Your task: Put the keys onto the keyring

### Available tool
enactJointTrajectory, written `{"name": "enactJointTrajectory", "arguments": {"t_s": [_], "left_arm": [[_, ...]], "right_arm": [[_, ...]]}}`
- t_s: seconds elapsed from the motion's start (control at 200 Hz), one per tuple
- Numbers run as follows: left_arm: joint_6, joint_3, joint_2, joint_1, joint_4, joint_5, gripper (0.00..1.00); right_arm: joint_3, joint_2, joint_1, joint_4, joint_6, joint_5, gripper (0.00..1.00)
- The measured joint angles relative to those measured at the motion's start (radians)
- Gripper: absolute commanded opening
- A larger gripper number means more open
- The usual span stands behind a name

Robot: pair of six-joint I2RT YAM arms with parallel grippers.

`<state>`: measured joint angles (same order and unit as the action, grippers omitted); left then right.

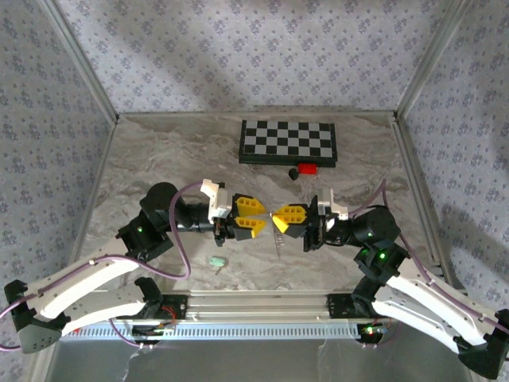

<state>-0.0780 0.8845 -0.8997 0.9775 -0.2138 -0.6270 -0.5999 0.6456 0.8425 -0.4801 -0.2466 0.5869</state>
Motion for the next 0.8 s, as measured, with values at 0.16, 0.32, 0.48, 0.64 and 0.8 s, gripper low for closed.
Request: {"name": "enactJointTrajectory", "arguments": {"t_s": [0.16,0.32,0.48,0.64,0.8], "left_arm": [[0.001,0.0,-0.01,0.0,0.0,0.0,0.3],[0.0,-0.001,-0.013,0.0,-0.01,0.0,0.25],[-0.001,-0.001,-0.013,0.003,-0.026,0.002,0.2],[0.0,-0.001,-0.021,0.006,-0.03,0.008,0.19],[0.002,-0.001,-0.042,0.006,-0.03,0.01,0.24]], "right_arm": [[0.0,0.003,-0.001,-0.003,-0.002,0.0,0.0],[0.001,0.01,-0.001,-0.013,-0.009,0.0,0.0],[0.008,0.011,-0.001,-0.026,-0.016,0.0,0.0],[0.008,0.011,-0.001,-0.026,-0.017,0.001,0.0],[0.008,0.016,-0.001,-0.026,-0.017,0.001,0.0]]}}
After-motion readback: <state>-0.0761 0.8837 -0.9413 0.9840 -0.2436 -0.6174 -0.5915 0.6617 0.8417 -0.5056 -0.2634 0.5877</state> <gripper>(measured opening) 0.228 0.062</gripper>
